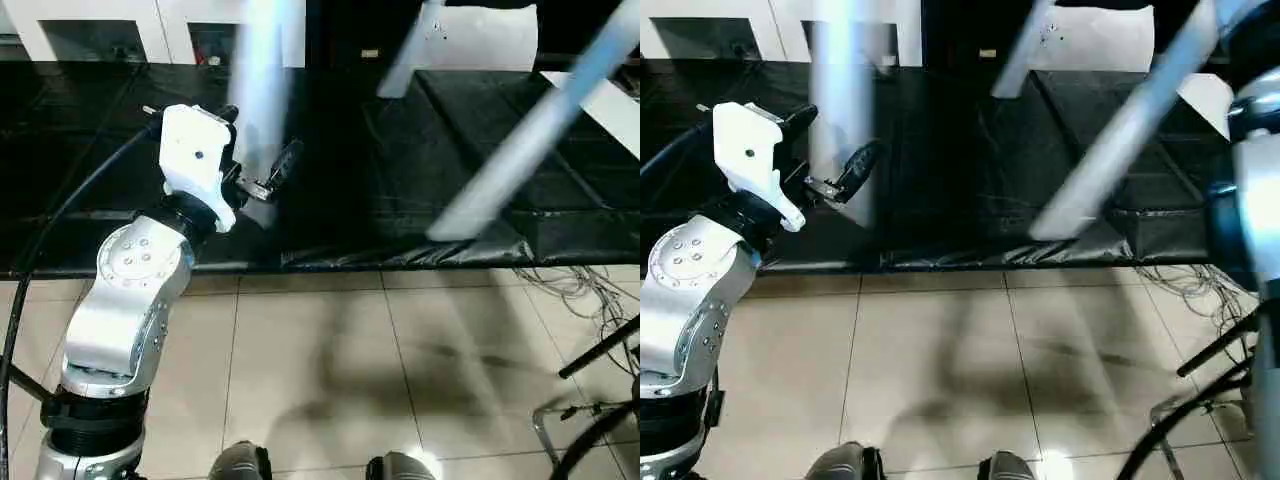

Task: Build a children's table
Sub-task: Flip table

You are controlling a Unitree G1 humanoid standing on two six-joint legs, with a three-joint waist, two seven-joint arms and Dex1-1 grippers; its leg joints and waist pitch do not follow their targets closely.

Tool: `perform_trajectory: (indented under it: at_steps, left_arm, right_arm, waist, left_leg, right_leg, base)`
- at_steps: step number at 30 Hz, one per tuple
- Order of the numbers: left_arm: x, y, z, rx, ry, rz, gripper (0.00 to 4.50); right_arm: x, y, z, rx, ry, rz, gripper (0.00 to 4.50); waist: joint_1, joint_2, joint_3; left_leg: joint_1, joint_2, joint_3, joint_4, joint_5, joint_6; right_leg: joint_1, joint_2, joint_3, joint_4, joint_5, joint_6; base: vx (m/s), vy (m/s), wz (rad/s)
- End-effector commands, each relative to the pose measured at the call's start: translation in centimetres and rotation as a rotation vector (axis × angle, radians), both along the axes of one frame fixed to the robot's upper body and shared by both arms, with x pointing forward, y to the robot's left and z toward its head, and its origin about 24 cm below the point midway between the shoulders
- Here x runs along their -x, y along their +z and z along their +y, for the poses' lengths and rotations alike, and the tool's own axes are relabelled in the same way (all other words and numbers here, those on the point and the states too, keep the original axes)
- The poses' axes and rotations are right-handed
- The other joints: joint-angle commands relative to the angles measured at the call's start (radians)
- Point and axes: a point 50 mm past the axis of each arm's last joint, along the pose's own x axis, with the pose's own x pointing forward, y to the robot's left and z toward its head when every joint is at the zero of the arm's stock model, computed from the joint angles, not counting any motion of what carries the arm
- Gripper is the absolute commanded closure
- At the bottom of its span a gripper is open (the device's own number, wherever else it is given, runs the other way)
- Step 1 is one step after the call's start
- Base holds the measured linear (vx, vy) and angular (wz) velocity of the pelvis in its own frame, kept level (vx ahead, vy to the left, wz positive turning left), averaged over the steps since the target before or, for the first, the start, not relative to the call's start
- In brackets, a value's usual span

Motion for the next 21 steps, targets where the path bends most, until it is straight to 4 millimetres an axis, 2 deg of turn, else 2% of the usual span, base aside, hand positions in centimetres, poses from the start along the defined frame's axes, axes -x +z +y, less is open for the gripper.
perform_trajectory:
  at_steps: [1,2,3,5,8,10,11,12,14,17,18,19,20,21]
  left_arm:
    - [-0.1,-0.1,-0.2,-0.007,0.010,0.005,0.00]
    - [-0.1,-0.1,-0.1,-0.003,0.033,0.004,0.00]
    - [-0.2,0.0,0.1,0.009,0.055,0.005,0.00]
    - [-0.2,0.0,0.0,0.018,0.069,0.007,0.00]
    - [-0.1,0.0,-0.4,0.041,0.059,0.015,0.00]
    - [0.0,-0.2,-0.9,0.037,0.040,0.023,0.00]
    - [0.0,-0.3,-1.0,0.035,0.038,0.024,0.00]
    - [-0.1,-0.4,-1.2,0.031,0.036,0.028,0.00]
    - [-0.2,-0.4,-1.3,0.031,0.036,0.031,0.00]
    - [-0.6,-0.6,-1.4,0.033,0.048,0.040,0.00]
    - [-0.7,-0.6,-1.5,0.035,0.050,0.042,0.00]
    - [-0.8,-0.6,-1.6,0.038,0.050,0.044,0.00]
    - [-0.8,-0.6,-1.7,0.042,0.057,0.050,0.00]
    - [-0.9,-0.7,-1.7,0.045,0.066,0.055,0.00]
  right_arm:
    - [-0.2,-0.8,-1.3,0.032,-0.071,0.055,2.59]
    - [-0.3,-1.0,-1.0,0.010,-0.057,0.056,2.59]
    - [-0.4,-1.2,-0.7,-0.028,-0.037,0.071,2.59]
    - [-0.5,-1.3,-0.5,-0.053,-0.025,0.064,2.03]
    - [-0.6,-1.5,-0.3,-0.074,-0.018,0.060,1.80]
    - [-0.7,-1.7,0.0,-0.115,0.003,0.050,1.55]
    - [-0.7,-1.7,0.1,-0.122,0.009,0.045,1.47]
    - [-0.7,-1.9,0.2,-0.131,0.022,0.041,1.44]
    - [-0.7,-2.0,0.3,-0.137,0.029,0.035,1.27]
    - [-0.7,-2.2,0.2,-0.150,0.050,0.023,0.99]
    - [-0.7,-2.2,0.2,-0.160,0.064,0.014,0.96]
    - [-0.6,-2.1,0.2,-0.165,0.077,0.000,0.91]
    - [-0.5,-2.1,0.1,-0.177,0.104,-0.005,0.82]
    - [-0.3,-2.0,0.1,-0.188,0.131,-0.008,0.60]
  waist:
    - [-0.020,0.000,-0.071]
    - [-0.025,-0.003,-0.067]
    - [-0.032,-0.003,-0.066]
    - [-0.034,-0.004,-0.066]
    - [-0.046,-0.004,-0.064]
    - [-0.053,0.003,-0.062]
    - [-0.054,0.002,-0.062]
    - [-0.055,0.009,-0.058]
    - [-0.060,0.007,-0.058]
    - [-0.066,0.015,-0.050]
    - [-0.064,0.025,-0.045]
    - [-0.043,0.035,-0.044]
    - [-0.017,0.046,-0.044]
    - [0.026,0.023,-0.043]
  left_leg:
    - [0.069,0.026,-0.024,-0.089,-0.708,-0.089]
    - [0.068,0.027,-0.024,-0.090,-0.716,-0.088]
    - [0.065,0.026,-0.027,-0.090,-0.727,-0.088]
    - [0.067,0.026,-0.027,-0.090,-0.733,-0.088]
    - [0.069,0.026,-0.029,-0.087,-0.749,-0.087]
    - [0.067,0.028,-0.034,-0.095,-0.773,-0.094]
    - [0.067,0.029,-0.034,-0.096,-0.778,-0.094]
    - [0.068,0.030,-0.034,-0.101,-0.803,-0.096]
    - [0.072,0.030,-0.032,-0.100,-0.821,-0.094]
    - [0.074,0.033,-0.027,-0.109,-0.863,-0.093]
    - [0.059,0.041,-0.019,-0.138,-0.894,-0.097]
    - [0.027,0.059,0.004,-0.188,-0.904,-0.091]
    - [0.014,0.069,0.026,-0.211,-0.901,-0.090]
    - [0.001,0.077,0.078,-0.217,-0.833,-0.065]
  right_leg:
    - [-0.001,0.010,-0.009,-0.087,-0.494,-0.102]
    - [-0.004,0.012,-0.011,-0.090,-0.501,-0.101]
    - [0.001,0.011,-0.015,-0.088,-0.517,-0.094]
    - [0.000,0.010,-0.016,-0.090,-0.527,-0.090]
    - [-0.003,0.010,-0.020,-0.096,-0.554,-0.087]
    - [0.004,0.012,-0.026,-0.094,-0.544,-0.088]
    - [0.004,0.012,-0.027,-0.093,-0.537,-0.090]
    - [0.002,0.015,-0.031,-0.094,-0.534,-0.091]
    - [0.001,0.016,-0.035,-0.095,-0.546,-0.091]
    - [0.001,0.025,-0.050,-0.093,-0.576,-0.086]
    - [0.018,0.037,-0.064,-0.064,-0.545,-0.095]
    - [0.061,0.049,-0.067,0.026,-0.438,-0.119]
    - [0.077,0.049,-0.063,0.083,-0.375,-0.134]
    - [0.080,0.055,-0.028,0.133,-0.415,-0.109]
  base:
    - [0.000,0.000,0.00]
    - [0.000,0.000,0.00]
    - [0.000,0.000,0.00]
    - [0.000,0.000,0.00]
    - [0.000,0.000,0.00]
    - [0.000,0.000,0.00]
    - [0.000,0.000,0.00]
    - [0.000,0.000,0.00]
    - [0.000,0.000,0.00]
    - [0.000,0.000,0.00]
    - [-0.061,-0.023,-0.03]
    - [-0.061,-0.023,-0.03]
    - [-0.113,-0.064,0.06]
    - [-0.059,-0.103,0.19]
